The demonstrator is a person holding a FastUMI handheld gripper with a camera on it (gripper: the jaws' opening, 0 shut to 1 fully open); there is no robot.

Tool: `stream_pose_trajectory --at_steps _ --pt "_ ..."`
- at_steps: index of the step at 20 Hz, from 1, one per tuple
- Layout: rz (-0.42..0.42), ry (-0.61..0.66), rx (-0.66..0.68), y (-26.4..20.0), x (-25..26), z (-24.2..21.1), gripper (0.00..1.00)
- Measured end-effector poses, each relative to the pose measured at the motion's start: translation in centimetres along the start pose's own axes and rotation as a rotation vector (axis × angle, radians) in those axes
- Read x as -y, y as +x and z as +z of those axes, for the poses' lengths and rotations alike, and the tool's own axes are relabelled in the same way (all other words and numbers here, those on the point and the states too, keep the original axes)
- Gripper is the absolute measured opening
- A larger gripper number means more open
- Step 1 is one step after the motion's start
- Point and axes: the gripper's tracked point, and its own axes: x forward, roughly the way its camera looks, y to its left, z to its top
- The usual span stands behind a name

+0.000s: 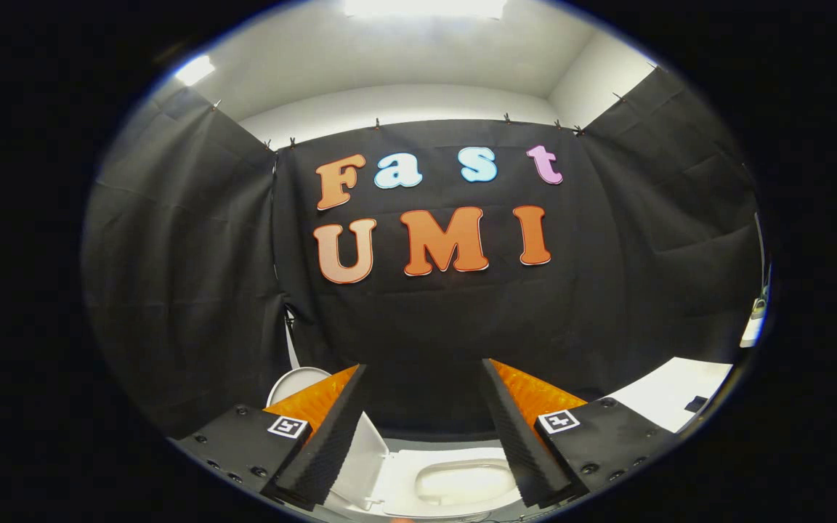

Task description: Open the toilet lid.

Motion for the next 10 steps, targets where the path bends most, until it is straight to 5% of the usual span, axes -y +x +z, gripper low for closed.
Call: stream_pose_trajectory --at_steps 10 --pt "0.005 0.000 -0.007 0.19 -0.29 -0.23 0.99"
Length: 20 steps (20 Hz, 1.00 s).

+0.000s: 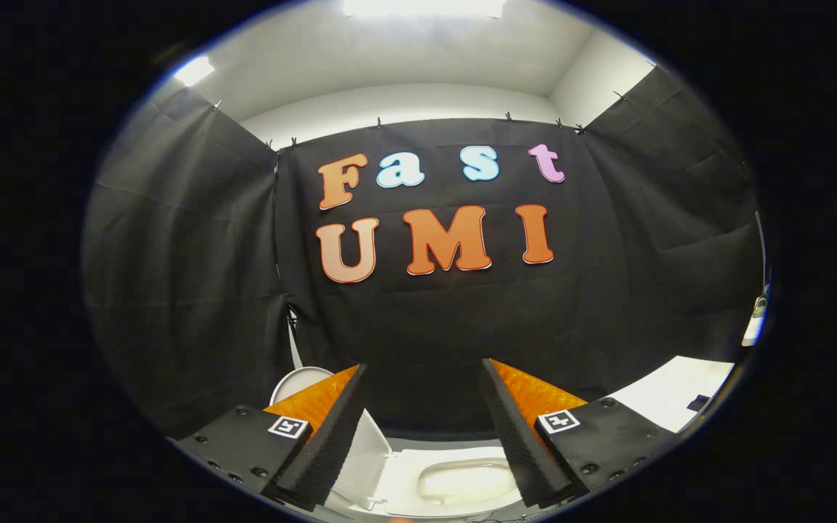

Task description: Open the toilet lid.

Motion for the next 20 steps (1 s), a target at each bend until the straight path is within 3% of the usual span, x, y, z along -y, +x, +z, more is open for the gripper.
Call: stream_pose_trajectory --at_steps 20 --pt "-0.034 -0.027 -0.071 2.0 2.9 -4.4 0.98"
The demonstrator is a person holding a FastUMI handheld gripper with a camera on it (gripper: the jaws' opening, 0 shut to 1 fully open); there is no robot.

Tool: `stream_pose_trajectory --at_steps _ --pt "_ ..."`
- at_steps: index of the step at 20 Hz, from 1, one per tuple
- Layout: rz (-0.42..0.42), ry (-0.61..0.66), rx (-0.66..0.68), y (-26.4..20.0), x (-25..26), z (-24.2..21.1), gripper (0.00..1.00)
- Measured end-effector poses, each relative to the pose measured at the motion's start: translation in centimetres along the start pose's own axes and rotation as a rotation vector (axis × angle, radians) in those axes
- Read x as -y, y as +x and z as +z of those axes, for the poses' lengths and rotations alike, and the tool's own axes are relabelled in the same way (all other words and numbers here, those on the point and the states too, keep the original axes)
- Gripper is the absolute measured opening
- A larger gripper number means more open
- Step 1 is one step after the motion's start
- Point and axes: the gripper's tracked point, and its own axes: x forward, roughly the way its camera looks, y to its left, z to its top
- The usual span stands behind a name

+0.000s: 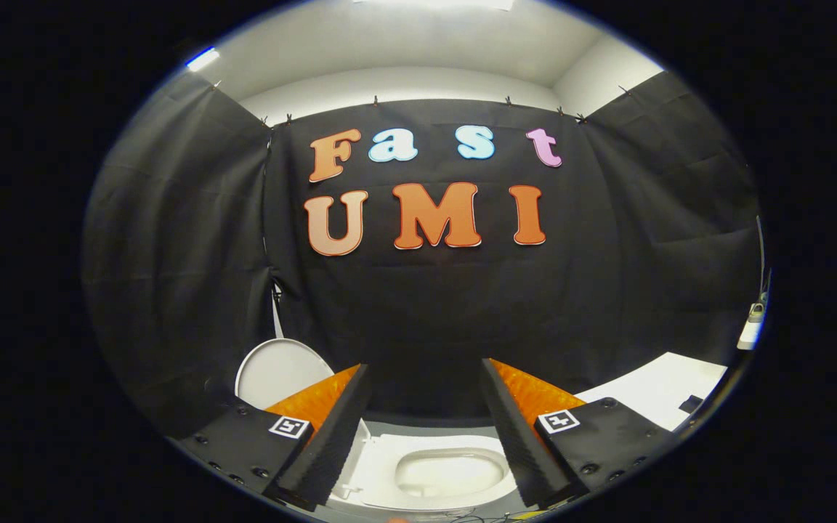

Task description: Open the toilet lid.

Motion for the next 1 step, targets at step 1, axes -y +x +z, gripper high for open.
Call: stream_pose_trajectory --at_steps 1 --pt "0.009 0.006 -0.001 -0.04 -0.33 0.06 0.98"
